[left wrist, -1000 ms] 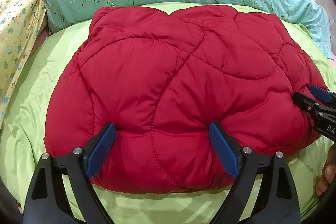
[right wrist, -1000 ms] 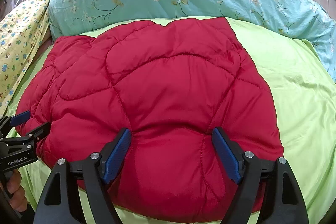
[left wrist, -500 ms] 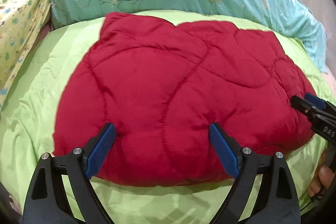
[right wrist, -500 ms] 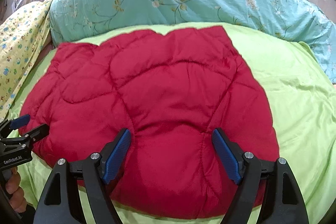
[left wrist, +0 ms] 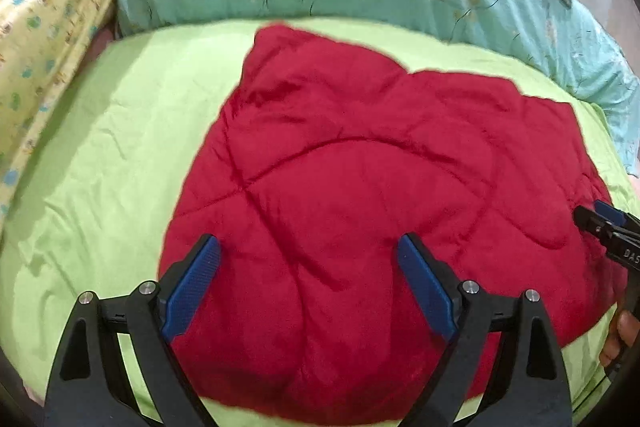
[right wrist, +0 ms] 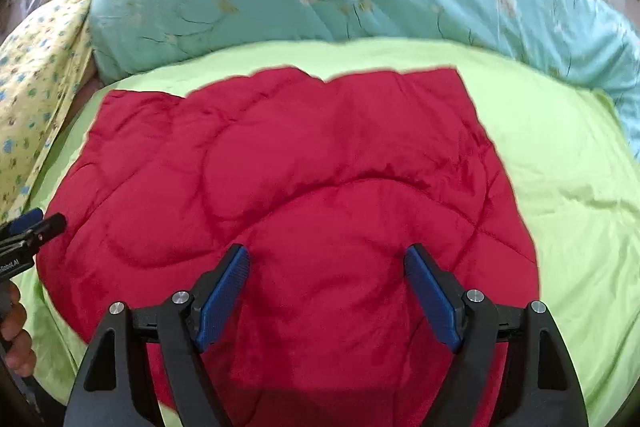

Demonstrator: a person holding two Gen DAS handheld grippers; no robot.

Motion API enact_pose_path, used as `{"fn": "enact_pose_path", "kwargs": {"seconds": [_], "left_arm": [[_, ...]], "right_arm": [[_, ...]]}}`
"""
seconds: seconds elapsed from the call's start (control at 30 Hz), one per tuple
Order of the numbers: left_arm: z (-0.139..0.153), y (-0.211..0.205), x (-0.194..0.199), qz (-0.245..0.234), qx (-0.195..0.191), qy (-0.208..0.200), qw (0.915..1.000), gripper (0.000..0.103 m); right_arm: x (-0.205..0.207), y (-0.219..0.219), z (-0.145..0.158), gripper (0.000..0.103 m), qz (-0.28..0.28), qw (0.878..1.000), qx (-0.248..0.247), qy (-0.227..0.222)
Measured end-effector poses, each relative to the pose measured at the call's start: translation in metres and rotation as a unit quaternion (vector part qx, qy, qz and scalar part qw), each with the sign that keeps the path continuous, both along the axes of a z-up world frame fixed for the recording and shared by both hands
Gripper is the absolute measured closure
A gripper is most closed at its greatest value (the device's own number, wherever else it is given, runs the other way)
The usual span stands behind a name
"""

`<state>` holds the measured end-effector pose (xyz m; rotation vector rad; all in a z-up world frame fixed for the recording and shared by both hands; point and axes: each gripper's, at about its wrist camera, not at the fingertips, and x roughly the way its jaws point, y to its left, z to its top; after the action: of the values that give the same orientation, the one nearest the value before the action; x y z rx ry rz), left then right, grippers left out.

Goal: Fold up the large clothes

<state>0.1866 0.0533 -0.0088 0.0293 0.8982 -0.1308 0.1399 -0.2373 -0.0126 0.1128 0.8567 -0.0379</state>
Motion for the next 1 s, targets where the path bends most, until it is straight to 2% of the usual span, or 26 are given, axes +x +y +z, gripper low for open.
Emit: {"fn": "enact_pose_path", "kwargs": {"seconds": [0.07,0.17,0.3,0.47,0.63,0.8,1.0], "left_arm": [[-0.01,0.001,0.014,-0.001,-0.008,0.016,0.9998,0.007],[-0.016,-0.001,0.027,0.002,-0.005,0.023,0.9997,0.0],[-0.02,-0.003,0.033,0.004,-0.004,0.031,0.9995,0.0],[-0.018,-0.002,0.03,0.006,0.002,0.021,0.9998,0.0],[-0.003,0.0,0.015,0.014,0.002,0.009,0.9999,0.0],[0.011,-0.006,-0.018,0.0,0.012,-0.008,0.9999,0.0],[0.012,-0.017,-0.052,-0.018,0.025,-0.009,0.9995,0.0]], "right_arm": [[0.007,-0.004,-0.005,0.018,-0.004,1.0,-0.008,0.006],[0.015,-0.013,-0.013,0.016,-0.009,1.0,0.011,0.01],[0.021,-0.022,-0.017,0.016,-0.016,0.999,0.033,0.009],[0.017,-0.023,-0.018,0.016,-0.015,0.999,0.035,0.005],[0.005,-0.021,-0.005,0.016,-0.016,0.999,0.033,-0.009],[-0.023,-0.013,0.015,0.015,-0.011,0.999,0.041,-0.02],[-0.062,0.005,0.024,0.014,0.009,0.998,0.056,-0.014]]}}
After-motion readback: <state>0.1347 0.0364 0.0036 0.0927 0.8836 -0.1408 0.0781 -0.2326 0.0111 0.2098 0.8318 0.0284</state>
